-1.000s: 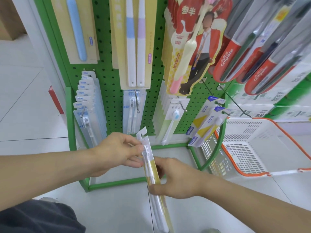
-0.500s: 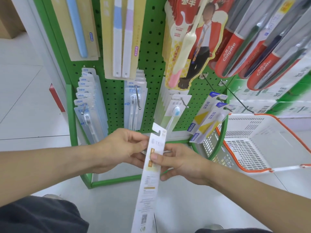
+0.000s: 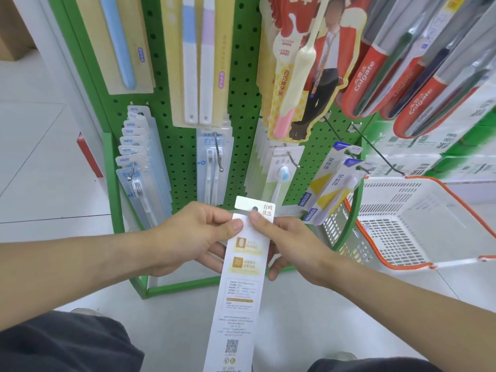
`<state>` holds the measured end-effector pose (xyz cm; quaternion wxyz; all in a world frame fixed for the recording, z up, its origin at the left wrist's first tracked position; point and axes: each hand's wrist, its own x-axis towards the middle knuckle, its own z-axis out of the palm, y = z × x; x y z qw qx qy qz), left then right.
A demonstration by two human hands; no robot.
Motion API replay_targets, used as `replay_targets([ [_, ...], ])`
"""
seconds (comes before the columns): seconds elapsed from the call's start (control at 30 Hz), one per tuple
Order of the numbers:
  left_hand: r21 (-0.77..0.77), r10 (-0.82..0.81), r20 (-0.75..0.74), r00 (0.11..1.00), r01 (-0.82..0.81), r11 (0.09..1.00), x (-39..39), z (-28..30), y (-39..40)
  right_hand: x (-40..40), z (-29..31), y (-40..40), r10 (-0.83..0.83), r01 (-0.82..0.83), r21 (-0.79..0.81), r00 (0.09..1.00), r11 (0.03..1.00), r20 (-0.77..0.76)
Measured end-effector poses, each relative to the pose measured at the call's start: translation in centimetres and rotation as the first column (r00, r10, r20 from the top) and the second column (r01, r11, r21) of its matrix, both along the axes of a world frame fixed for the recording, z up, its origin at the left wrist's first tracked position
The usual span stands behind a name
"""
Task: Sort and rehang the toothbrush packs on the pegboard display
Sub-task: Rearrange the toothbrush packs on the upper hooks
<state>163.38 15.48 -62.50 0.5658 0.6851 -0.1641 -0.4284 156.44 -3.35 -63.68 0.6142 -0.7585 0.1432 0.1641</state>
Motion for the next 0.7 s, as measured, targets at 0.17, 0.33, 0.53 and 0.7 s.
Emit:
replay_targets([
  [0.17, 0.036, -0.071, 0.065, 0.995, 0.068, 0.997, -0.4, -0.2, -0.4, 0.2, 0.0, 0.1, 0.075, -0.077, -0.063, 0.997, 0.995, -0.028],
  [0.33, 0.007, -0.030, 0.038, 0.999, 0.029, 1.000, -0.2, -0.1, -0.5, 0.5, -0.6, -0.1, 0.048, -0.048, -0.057, 0.999, 0.997, 0.006],
  [0.53, -0.050, 0.104, -0.037, 0.994, -0.105, 0.993, 0.4, -0.2, -0.7, 1.0, -1.1, -0.7, 0.026, -0.026, -0.006, 0.997, 1.000, 0.072],
  [0.7, -0.065, 0.127, -0.070, 0.989, -0.132, 0.989, 0.8, -0.2, -0.6, 0.9, -1.0, -1.0, 0.056, -0.061, 0.069, 0.996, 0.996, 0.074],
])
